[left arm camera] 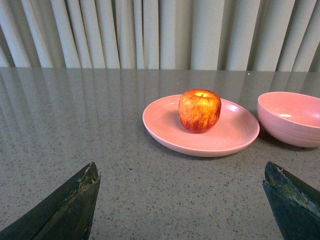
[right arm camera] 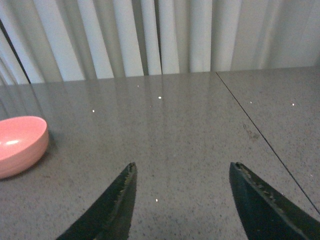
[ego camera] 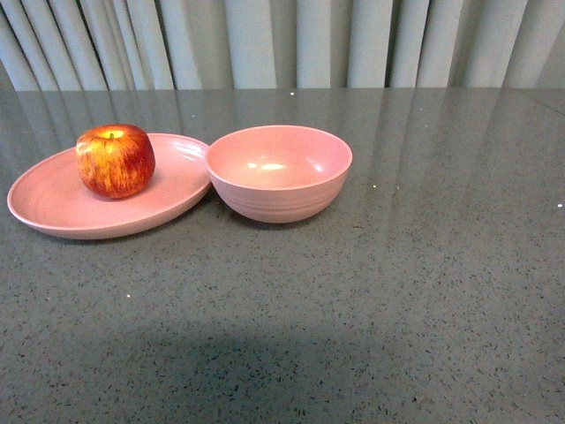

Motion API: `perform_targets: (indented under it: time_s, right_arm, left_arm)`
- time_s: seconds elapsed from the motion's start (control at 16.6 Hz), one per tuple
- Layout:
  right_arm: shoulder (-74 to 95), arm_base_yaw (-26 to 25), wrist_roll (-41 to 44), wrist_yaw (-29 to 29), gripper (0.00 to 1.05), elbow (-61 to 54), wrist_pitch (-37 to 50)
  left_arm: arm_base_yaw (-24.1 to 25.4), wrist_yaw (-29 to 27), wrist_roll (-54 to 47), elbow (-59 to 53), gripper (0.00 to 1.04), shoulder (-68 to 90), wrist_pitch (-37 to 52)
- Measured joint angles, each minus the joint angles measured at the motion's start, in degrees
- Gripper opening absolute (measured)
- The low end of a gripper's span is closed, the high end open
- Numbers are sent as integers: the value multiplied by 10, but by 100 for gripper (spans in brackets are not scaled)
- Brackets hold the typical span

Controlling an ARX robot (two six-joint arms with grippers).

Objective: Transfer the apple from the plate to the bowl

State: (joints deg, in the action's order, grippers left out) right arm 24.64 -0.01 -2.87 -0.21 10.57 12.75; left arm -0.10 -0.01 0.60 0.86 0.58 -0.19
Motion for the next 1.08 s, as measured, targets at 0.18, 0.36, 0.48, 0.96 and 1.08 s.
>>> perform_targets:
  time_s: [0.18,0.36,0.48,0.96,1.08]
  right_arm:
    - [-63,0,17,0,15,-41,-8]
    - [-95,0,23,0,2,-65,-21]
    - [-122,0,24,0,2,-76,-35]
    - [-226,0,25,1,2,-98,-139]
    - [-244,0,25,2,2,-97,-124]
  left_arm:
    - [0,0,0,0,98,0,0]
    - [0,0,0,0,98,0,0]
    - [0,0,0,0,98,0,0]
    - [0,0,0,0,98,0,0]
    - [0,0,0,0,98,0,0]
